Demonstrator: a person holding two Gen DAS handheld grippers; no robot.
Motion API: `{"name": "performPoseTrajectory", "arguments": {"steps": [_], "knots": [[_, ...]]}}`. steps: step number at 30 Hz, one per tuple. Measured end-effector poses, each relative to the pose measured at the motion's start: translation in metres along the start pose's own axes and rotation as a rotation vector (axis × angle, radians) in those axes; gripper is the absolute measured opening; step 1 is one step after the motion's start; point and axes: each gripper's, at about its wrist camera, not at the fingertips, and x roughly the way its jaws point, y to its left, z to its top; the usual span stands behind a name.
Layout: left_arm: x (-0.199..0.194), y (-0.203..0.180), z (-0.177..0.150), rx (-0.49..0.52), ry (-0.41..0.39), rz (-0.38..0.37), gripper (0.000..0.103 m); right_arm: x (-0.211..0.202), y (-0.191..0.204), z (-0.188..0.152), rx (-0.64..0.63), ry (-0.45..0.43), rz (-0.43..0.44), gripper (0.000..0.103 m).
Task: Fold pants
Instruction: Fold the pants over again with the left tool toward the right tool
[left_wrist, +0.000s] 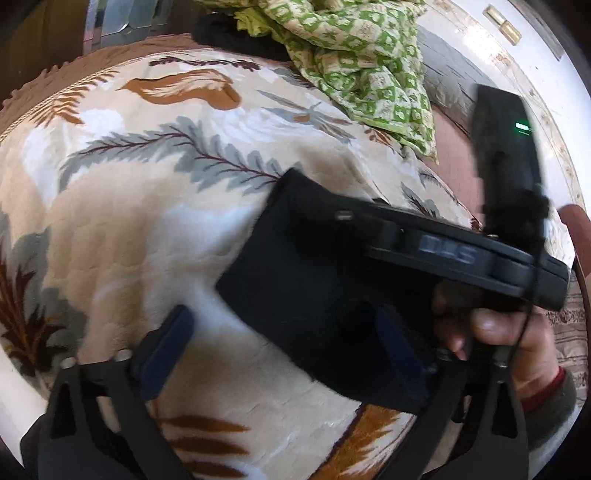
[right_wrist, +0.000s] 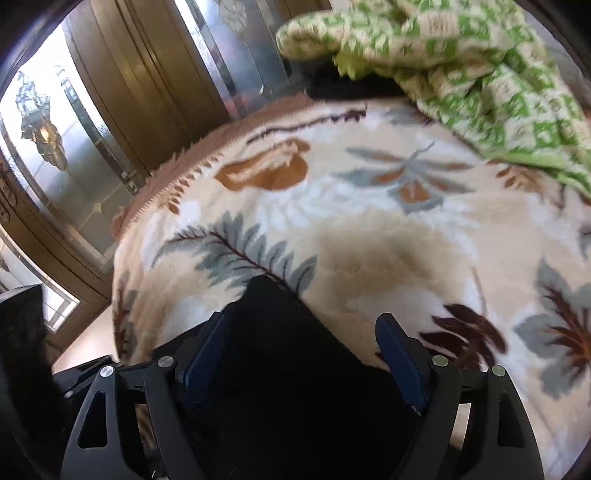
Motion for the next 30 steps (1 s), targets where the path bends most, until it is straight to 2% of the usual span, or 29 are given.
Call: {"name": "performPoseTrajectory", "arguments": {"steps": [1, 3, 4, 5, 6, 7, 8, 9, 11, 17, 18, 20, 21, 22, 24, 26, 27, 28, 30], "knots": [[0.002, -0.003, 0.0, 0.009, -0.001, 0.017, 0.103, 0.007, -0.003, -0.002, 0.025, 0.015, 0.027, 0.078], [0.004, -0.006, -0.001, 0.03, -0.012, 0.037, 0.103, 0.008, -0.004, -0.004, 0.03, -0.01, 0.018, 0.046], [0.005, -0.008, -0.002, 0.044, -0.013, 0.046, 0.103, 0.006, -0.005, -0.004, 0.04, -0.023, 0.043, 0.027], [0.006, -0.01, -0.001, 0.055, -0.012, 0.049, 0.103, 0.001, -0.006, -0.006, 0.066, -0.042, 0.075, 0.023], [0.005, -0.01, 0.0, 0.059, -0.018, 0.037, 0.095, -0.003, -0.005, -0.006, 0.072, -0.062, 0.077, 0.021], [0.002, -0.011, 0.0, 0.055, -0.033, 0.005, 0.083, -0.012, -0.003, -0.007, 0.07, -0.087, 0.073, 0.019], [0.001, -0.011, 0.001, 0.051, -0.034, -0.018, 0.047, -0.019, -0.002, -0.007, 0.068, -0.102, 0.074, 0.018], [0.001, -0.01, 0.002, 0.044, -0.023, -0.054, 0.031, -0.026, 0.0, -0.006, 0.068, -0.118, 0.077, 0.018], [-0.006, -0.011, 0.003, 0.031, -0.04, -0.105, 0.026, -0.045, 0.004, -0.006, 0.074, -0.159, 0.089, 0.015], [-0.053, -0.045, -0.003, 0.143, -0.176, -0.154, 0.017, -0.106, 0.003, -0.014, 0.116, -0.291, 0.118, 0.015], [-0.06, -0.055, -0.005, 0.18, -0.195, -0.161, 0.017, -0.119, 0.0, -0.018, 0.14, -0.318, 0.122, 0.016], [-0.069, -0.07, -0.01, 0.236, -0.222, -0.159, 0.016, -0.141, -0.005, -0.025, 0.177, -0.357, 0.09, 0.032], [-0.072, -0.079, -0.013, 0.265, -0.234, -0.158, 0.016, -0.153, -0.007, -0.029, 0.205, -0.371, 0.047, 0.054], [-0.074, -0.086, -0.015, 0.288, -0.243, -0.158, 0.016, -0.171, -0.012, -0.036, 0.253, -0.387, 0.005, 0.071], [-0.077, -0.101, -0.021, 0.332, -0.262, -0.152, 0.016, -0.196, -0.018, -0.044, 0.321, -0.398, 0.016, 0.074], [-0.077, -0.116, -0.03, 0.376, -0.275, -0.152, 0.016, -0.215, -0.019, -0.049, 0.356, -0.411, 0.044, 0.082], [-0.076, -0.123, -0.035, 0.395, -0.279, -0.15, 0.016, -0.223, -0.018, -0.05, 0.368, -0.41, 0.06, 0.089], [-0.075, -0.132, -0.041, 0.421, -0.282, -0.146, 0.016, -0.226, -0.017, -0.051, 0.375, -0.4, 0.065, 0.093], [-0.074, -0.146, -0.051, 0.461, -0.286, -0.138, 0.016, -0.229, -0.014, -0.05, 0.401, -0.354, 0.068, 0.093]]}}
